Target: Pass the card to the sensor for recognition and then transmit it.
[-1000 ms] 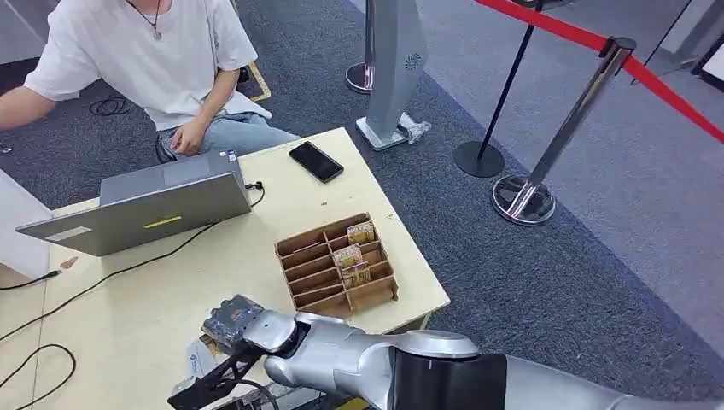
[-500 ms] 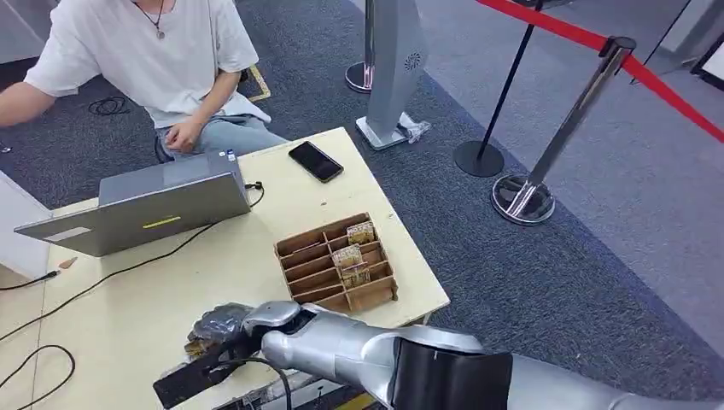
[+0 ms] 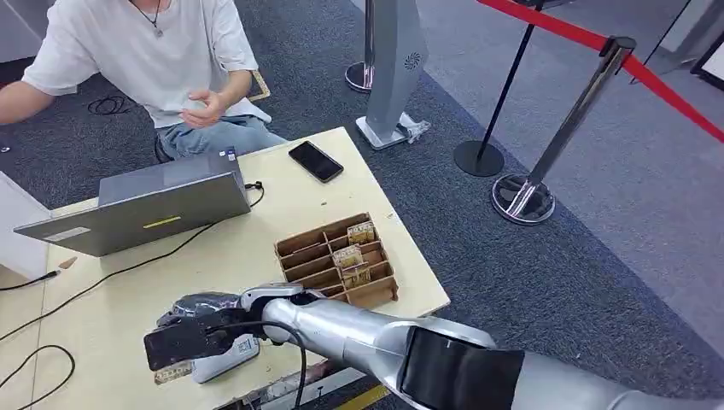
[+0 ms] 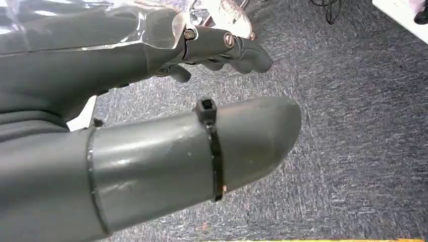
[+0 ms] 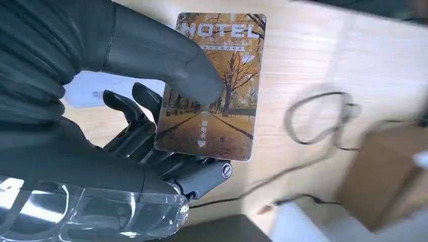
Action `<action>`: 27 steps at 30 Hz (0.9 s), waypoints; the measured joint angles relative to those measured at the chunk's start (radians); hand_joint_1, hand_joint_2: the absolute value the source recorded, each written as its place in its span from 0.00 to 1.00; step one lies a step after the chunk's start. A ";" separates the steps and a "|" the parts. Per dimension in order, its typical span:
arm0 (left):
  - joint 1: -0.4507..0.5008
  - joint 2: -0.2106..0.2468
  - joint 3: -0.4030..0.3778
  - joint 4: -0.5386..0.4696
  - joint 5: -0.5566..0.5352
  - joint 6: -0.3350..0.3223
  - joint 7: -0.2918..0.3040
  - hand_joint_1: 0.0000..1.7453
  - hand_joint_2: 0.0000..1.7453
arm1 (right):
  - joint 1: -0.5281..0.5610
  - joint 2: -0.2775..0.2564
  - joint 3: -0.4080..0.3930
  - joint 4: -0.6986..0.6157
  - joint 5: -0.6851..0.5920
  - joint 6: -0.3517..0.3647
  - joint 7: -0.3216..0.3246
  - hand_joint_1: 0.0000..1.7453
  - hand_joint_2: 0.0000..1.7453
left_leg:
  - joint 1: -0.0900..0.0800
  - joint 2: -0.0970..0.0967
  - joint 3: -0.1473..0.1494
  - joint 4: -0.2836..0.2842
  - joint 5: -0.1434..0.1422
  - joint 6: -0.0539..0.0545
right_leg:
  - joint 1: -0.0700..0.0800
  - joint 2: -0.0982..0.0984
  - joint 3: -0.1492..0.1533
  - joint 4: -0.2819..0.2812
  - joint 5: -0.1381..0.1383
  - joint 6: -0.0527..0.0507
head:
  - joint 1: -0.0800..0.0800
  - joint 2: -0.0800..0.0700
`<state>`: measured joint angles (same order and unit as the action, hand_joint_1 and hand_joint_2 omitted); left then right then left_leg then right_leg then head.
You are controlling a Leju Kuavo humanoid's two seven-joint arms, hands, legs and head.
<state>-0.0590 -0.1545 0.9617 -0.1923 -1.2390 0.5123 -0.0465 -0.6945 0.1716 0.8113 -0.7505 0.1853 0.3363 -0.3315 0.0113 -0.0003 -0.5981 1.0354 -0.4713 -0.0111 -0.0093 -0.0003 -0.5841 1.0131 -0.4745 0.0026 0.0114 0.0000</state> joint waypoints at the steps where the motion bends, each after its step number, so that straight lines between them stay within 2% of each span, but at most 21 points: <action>1: 0.000 0.000 0.000 0.000 0.000 0.000 0.000 0.00 0.00 | 0.000 0.000 0.000 0.000 0.000 0.000 0.000 1.00 1.00 | 0.000 0.000 0.000 0.000 0.000 0.000 | 0.000 0.000 0.000 0.000 0.000 0.000 | 0.000 0.000; 2: 0.000 0.000 0.001 0.000 0.000 0.000 0.000 0.00 0.00 | 0.001 -0.001 -0.002 -0.004 -0.006 0.003 -0.001 1.00 1.00 | 0.000 0.000 0.000 0.000 0.000 0.000 | 0.000 0.000 0.000 0.000 0.000 0.000 | 0.000 0.000; 3: 0.001 0.001 0.004 0.000 0.000 -0.012 -0.001 0.00 0.00 | 0.014 -0.014 -0.035 -0.062 -0.090 0.042 -0.008 1.00 1.00 | 0.000 0.000 0.000 0.000 0.000 0.000 | 0.000 0.000 0.000 0.000 0.000 0.000 | 0.000 0.000; 5: 0.002 0.003 0.006 0.000 0.000 -0.018 -0.009 0.00 0.00 | 0.040 -0.027 -0.084 -0.148 -0.197 0.078 -0.023 1.00 1.00 | 0.000 0.000 0.000 0.000 0.000 0.000 | 0.000 0.000 -0.001 0.000 0.000 0.000 | 0.000 0.000; 6: 0.003 0.004 0.010 0.000 0.001 -0.016 -0.017 0.00 0.00 | 0.079 -0.042 -0.158 -0.258 -0.266 -0.004 -0.033 1.00 1.00 | 0.000 0.000 0.000 0.000 0.000 0.000 | 0.000 0.000 -0.001 0.000 0.000 0.000 | 0.000 0.000; 12: 0.004 0.004 0.011 0.000 0.001 -0.013 -0.025 0.00 0.00 | 0.128 -0.055 -0.271 -0.397 -0.066 -0.407 -0.039 1.00 1.00 | 0.000 0.000 -0.001 0.000 0.000 0.000 | 0.000 0.000 -0.001 0.000 0.000 0.000 | 0.000 0.000; 15: 0.003 0.004 0.011 0.000 -0.002 -0.010 -0.025 0.00 0.00 | 0.138 -0.058 -0.312 -0.431 0.083 -0.614 -0.038 1.00 1.00 | 0.000 0.000 -0.001 0.000 0.000 0.000 | 0.000 0.000 -0.001 0.000 0.000 0.000 | 0.000 0.000; 18: 0.002 -0.002 0.011 0.000 -0.011 0.009 -0.024 0.00 0.00 | 0.138 -0.058 -0.340 -0.435 0.338 -0.889 -0.011 1.00 1.00 | 0.000 0.000 -0.001 0.000 0.000 0.000 | 0.000 0.000 -0.001 0.000 0.000 0.000 | 0.000 0.000; 19: 0.002 -0.003 0.011 0.000 -0.014 0.011 -0.024 0.00 0.00 | 0.138 -0.058 -0.352 -0.434 0.437 -0.956 0.005 1.00 1.00 | 0.000 0.000 -0.001 0.000 0.000 0.000 | 0.000 0.000 -0.001 0.000 0.000 0.000 | 0.000 0.000; 21: 0.001 -0.007 0.011 0.000 -0.020 0.013 -0.024 0.00 0.00 | 0.139 -0.055 -0.385 -0.434 0.621 -1.014 0.020 1.00 1.00 | 0.000 0.000 -0.001 0.000 0.000 0.000 | 0.000 0.000 -0.001 0.000 0.000 0.000 | 0.000 0.000; 23: 0.000 -0.009 0.011 0.000 -0.029 0.013 -0.024 0.00 0.00 | 0.150 -0.031 -0.465 -0.446 0.918 -1.017 0.004 1.00 1.00 | 0.000 0.000 -0.001 0.000 0.000 0.000 | 0.000 0.000 -0.001 0.000 0.000 0.000 | 0.000 0.000; 24: 0.000 -0.010 0.011 0.000 -0.031 0.013 -0.024 0.00 0.00 | 0.156 -0.016 -0.503 -0.456 1.021 -1.018 0.000 1.00 1.00 | 0.000 0.000 -0.001 0.000 0.000 0.000 | 0.000 0.000 -0.001 0.000 0.000 0.000 | 0.000 0.000; 25: -0.001 -0.010 0.011 0.000 -0.034 0.013 -0.024 0.00 0.00 | 0.165 0.000 -0.548 -0.471 1.115 -1.018 -0.004 1.00 1.00 | 0.000 -0.001 -0.001 0.000 0.000 0.000 | 0.000 -0.001 -0.001 0.000 0.000 0.000 | 0.000 0.000; 27: -0.001 -0.011 0.010 0.000 -0.036 0.013 -0.023 0.00 0.00 | 0.179 0.024 -0.623 -0.500 1.224 -1.018 0.015 1.00 1.00 | 0.000 -0.002 -0.002 0.000 0.000 0.000 | 0.000 -0.001 -0.001 0.000 -0.001 0.000 | 0.000 0.000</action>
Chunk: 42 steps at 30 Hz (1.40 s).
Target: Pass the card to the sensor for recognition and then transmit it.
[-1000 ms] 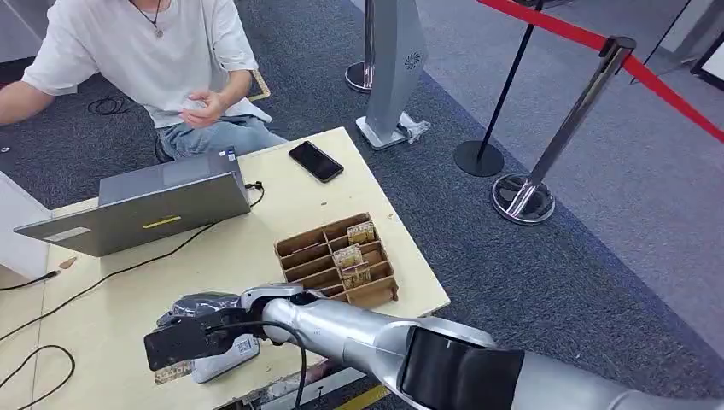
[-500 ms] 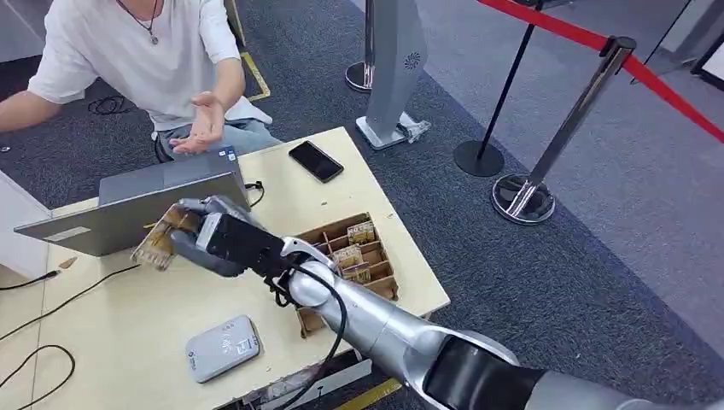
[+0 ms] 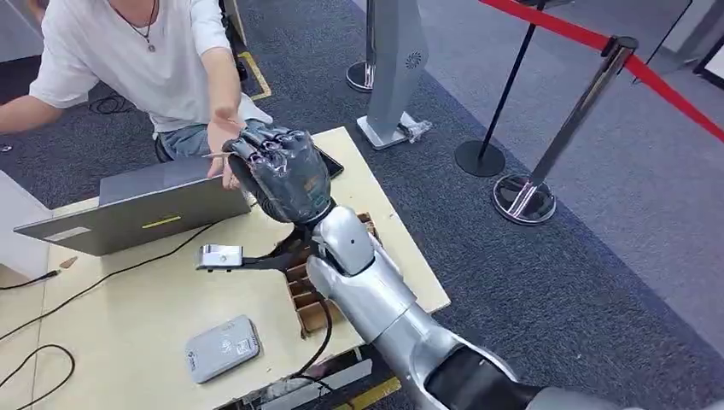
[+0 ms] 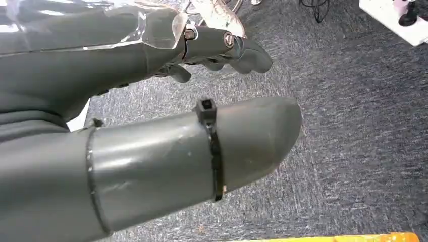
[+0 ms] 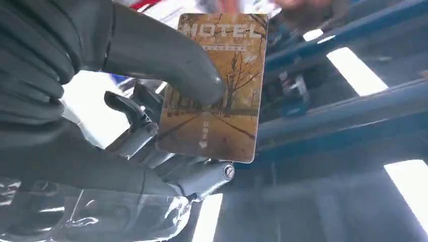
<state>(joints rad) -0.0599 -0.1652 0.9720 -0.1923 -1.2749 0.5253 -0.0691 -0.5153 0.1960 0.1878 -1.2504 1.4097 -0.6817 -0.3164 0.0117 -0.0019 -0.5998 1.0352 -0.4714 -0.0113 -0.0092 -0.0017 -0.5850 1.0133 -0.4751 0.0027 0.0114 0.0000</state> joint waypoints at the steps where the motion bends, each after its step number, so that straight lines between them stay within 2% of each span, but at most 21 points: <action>1: 0.000 0.000 0.000 0.000 -0.001 0.000 0.003 0.00 0.00 | 0.004 0.004 -0.016 -0.006 0.031 0.000 0.018 1.00 1.00 | 0.000 0.000 0.000 0.000 0.000 0.000 | 0.000 0.000 0.000 0.000 0.000 0.000 | 0.000 0.000; 5: -0.003 0.000 0.000 0.000 -0.001 0.000 0.005 0.00 0.00 | 0.014 0.004 -0.012 -0.013 0.125 0.000 0.135 1.00 1.00 | 0.000 0.001 0.000 0.000 0.000 0.000 | 0.000 0.001 0.000 0.000 0.000 0.000 | 0.000 0.000; 8: -0.005 0.000 0.000 0.000 0.002 0.000 0.005 0.00 0.00 | 0.009 0.001 0.041 0.015 0.129 0.000 0.218 1.00 1.00 | 0.000 0.001 0.000 0.000 0.000 0.000 | 0.000 0.001 0.000 0.000 0.000 0.000 | 0.000 0.000; 12: -0.007 0.000 0.000 0.000 0.007 0.001 0.006 0.00 0.00 | -0.014 -0.011 0.124 0.076 0.130 0.000 0.293 1.00 1.00 | 0.000 0.001 0.000 0.000 0.000 0.000 | 0.000 0.001 0.000 0.000 0.000 0.000 | 0.000 0.000; 17: -0.007 0.000 0.000 0.000 0.012 -0.005 0.016 0.00 0.00 | -0.047 -0.019 0.196 0.155 0.127 0.000 0.289 1.00 1.00 | 0.000 0.001 0.000 0.000 0.000 0.000 | 0.000 0.001 0.000 0.000 0.000 0.000 | 0.000 0.000; 22: -0.007 0.002 0.001 0.000 0.018 -0.020 0.025 0.00 0.00 | -0.075 -0.019 0.232 0.227 0.124 0.000 0.277 1.00 1.00 | 0.000 0.001 0.000 0.000 0.000 0.000 | 0.000 0.001 0.000 0.000 0.000 0.000 | 0.000 0.000; 34: -0.007 0.002 0.002 0.000 0.024 -0.019 0.033 0.00 0.00 | -0.111 -0.009 0.262 0.338 0.107 0.000 0.264 1.00 1.00 | 0.000 0.001 0.000 0.000 0.000 0.000 | 0.000 0.001 0.000 0.000 0.000 0.000 | 0.000 0.000; 35: -0.007 0.002 0.002 0.000 0.024 -0.019 0.033 0.00 0.00 | -0.112 -0.009 0.263 0.343 0.104 0.000 0.264 0.09 1.00 | 0.000 0.001 0.000 0.000 0.000 0.000 | 0.000 0.001 0.000 0.000 0.000 0.000 | 0.000 0.000; 36: -0.007 0.002 0.002 0.000 0.024 -0.019 0.033 0.00 0.00 | -0.113 -0.009 0.263 0.347 0.100 0.000 0.264 0.09 1.00 | 0.000 0.001 0.000 0.000 0.000 0.000 | 0.000 0.001 0.000 0.000 0.000 0.000 | 0.000 0.000; 37: -0.006 0.002 0.002 0.000 0.024 -0.019 0.032 0.00 0.00 | -0.113 -0.009 0.263 0.352 0.097 0.000 0.264 0.00 1.00 | 0.000 0.001 0.000 0.000 0.000 0.000 | 0.000 0.001 0.000 0.000 0.000 0.000 | 0.000 0.000; 38: -0.006 0.002 0.002 0.000 0.024 -0.019 0.032 0.00 0.00 | -0.113 -0.009 0.263 0.359 0.091 0.000 0.264 0.00 1.00 | 0.000 0.001 0.000 0.000 0.000 0.000 | 0.000 0.001 0.000 0.000 0.000 0.000 | 0.000 0.000; 39: -0.006 0.002 0.002 0.000 0.024 -0.019 0.031 0.00 0.00 | -0.113 -0.009 0.263 0.366 0.083 0.000 0.264 0.00 0.00 | 0.000 0.001 0.000 0.000 0.000 0.000 | 0.000 0.001 0.000 0.000 0.000 0.000 | 0.000 0.000; 42: -0.006 0.002 0.002 0.000 0.022 -0.018 0.031 0.00 0.00 | -0.113 -0.009 0.263 0.377 0.077 0.000 0.268 0.00 0.00 | 0.000 0.001 0.000 0.000 0.000 0.000 | 0.000 0.001 0.000 0.000 0.000 0.000 | 0.000 0.000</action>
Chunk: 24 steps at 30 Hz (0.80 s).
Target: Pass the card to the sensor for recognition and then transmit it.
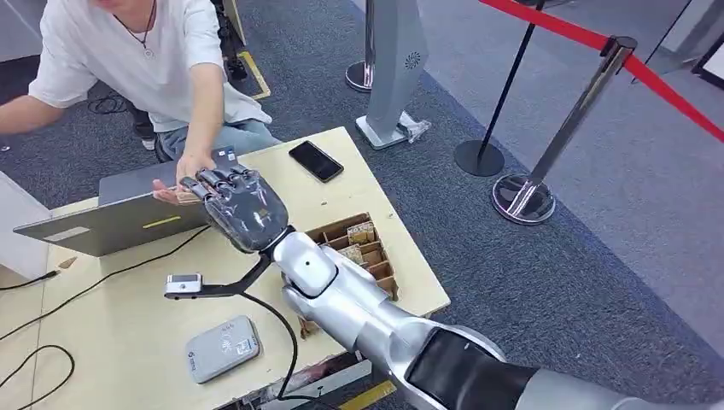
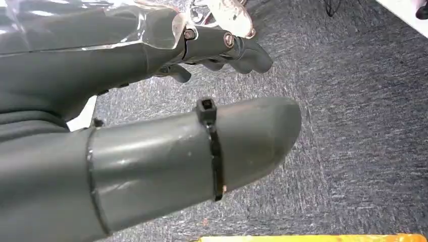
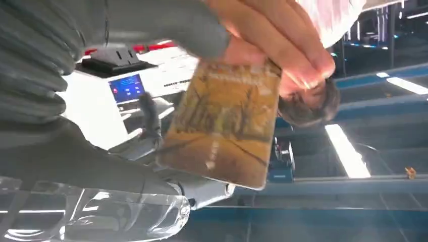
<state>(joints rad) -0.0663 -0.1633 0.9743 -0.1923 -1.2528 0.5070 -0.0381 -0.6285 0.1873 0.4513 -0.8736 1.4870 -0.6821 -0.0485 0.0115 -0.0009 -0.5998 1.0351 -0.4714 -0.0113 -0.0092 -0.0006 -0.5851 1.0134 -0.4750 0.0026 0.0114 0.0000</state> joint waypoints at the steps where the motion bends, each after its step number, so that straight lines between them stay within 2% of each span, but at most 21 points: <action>1: 0.000 0.000 0.000 0.000 0.000 0.000 0.000 0.00 0.00 | 0.000 0.000 0.000 0.003 0.000 0.000 0.003 0.00 0.00 | 0.000 0.000 0.000 0.000 0.000 0.000 | 0.000 0.000 0.000 0.000 0.000 0.000 | 0.000 0.000; 24: 0.000 0.000 0.008 0.000 0.010 0.008 0.006 0.00 0.00 | -0.014 0.014 0.006 0.028 -0.054 0.000 -0.015 0.00 0.00 | 0.000 0.000 0.000 0.000 0.000 0.000 | 0.000 0.000 0.000 0.000 0.000 0.000 | 0.000 0.000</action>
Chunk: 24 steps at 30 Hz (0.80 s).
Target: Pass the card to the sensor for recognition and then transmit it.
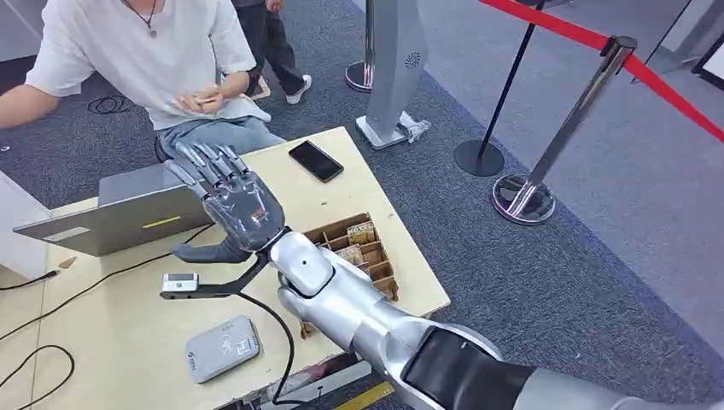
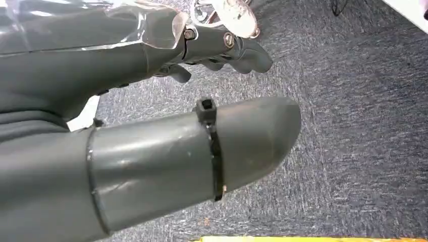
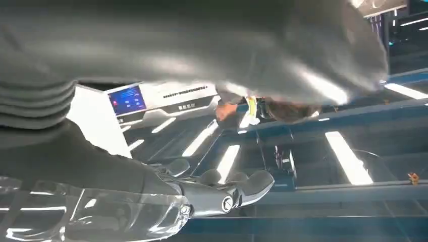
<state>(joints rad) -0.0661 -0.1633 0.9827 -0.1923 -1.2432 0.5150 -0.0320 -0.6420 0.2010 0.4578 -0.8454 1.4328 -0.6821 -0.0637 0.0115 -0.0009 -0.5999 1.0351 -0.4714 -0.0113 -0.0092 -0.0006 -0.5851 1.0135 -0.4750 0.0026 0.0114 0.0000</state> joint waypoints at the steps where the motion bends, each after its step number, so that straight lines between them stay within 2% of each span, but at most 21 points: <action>1: 0.000 0.000 0.001 0.000 0.001 0.000 -0.002 0.00 0.00 | 0.000 0.000 0.002 0.000 -0.001 0.000 0.000 0.00 0.00 | 0.000 0.000 0.000 0.000 0.000 0.000 | 0.000 0.000 0.000 0.000 0.000 0.000 | 0.000 0.000; 7: 0.000 0.000 0.011 0.000 0.004 0.003 -0.003 0.00 0.00 | 0.002 0.000 0.008 -0.016 -0.029 0.000 -0.011 0.00 0.00 | 0.000 0.000 0.000 0.000 0.000 0.000 | 0.000 0.000 0.000 0.000 0.000 0.000 | 0.000 0.000; 14: 0.000 0.000 0.014 0.000 0.012 0.006 -0.003 0.00 0.00 | 0.039 -0.008 0.010 -0.099 -0.085 0.004 -0.046 0.00 0.00 | 0.000 0.000 0.000 0.000 0.000 0.000 | 0.000 0.000 -0.001 0.000 0.000 0.000 | 0.000 0.000; 24: 0.005 0.000 0.016 0.000 0.022 0.008 -0.019 0.00 0.00 | 0.154 -0.097 0.011 -0.250 -0.124 0.005 -0.064 0.00 0.00 | 0.000 0.000 0.000 0.000 0.000 0.000 | 0.000 0.000 -0.001 -0.001 0.000 0.000 | 0.000 0.000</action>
<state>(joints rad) -0.0611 -0.1637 0.9983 -0.1923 -1.2215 0.5230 -0.0511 -0.4884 0.1041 0.4685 -1.0953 1.3092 -0.6775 -0.1282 0.0113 -0.0011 -0.5999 1.0352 -0.4717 -0.0112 -0.0092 -0.0007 -0.5857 1.0128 -0.4753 0.0028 0.0114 0.0000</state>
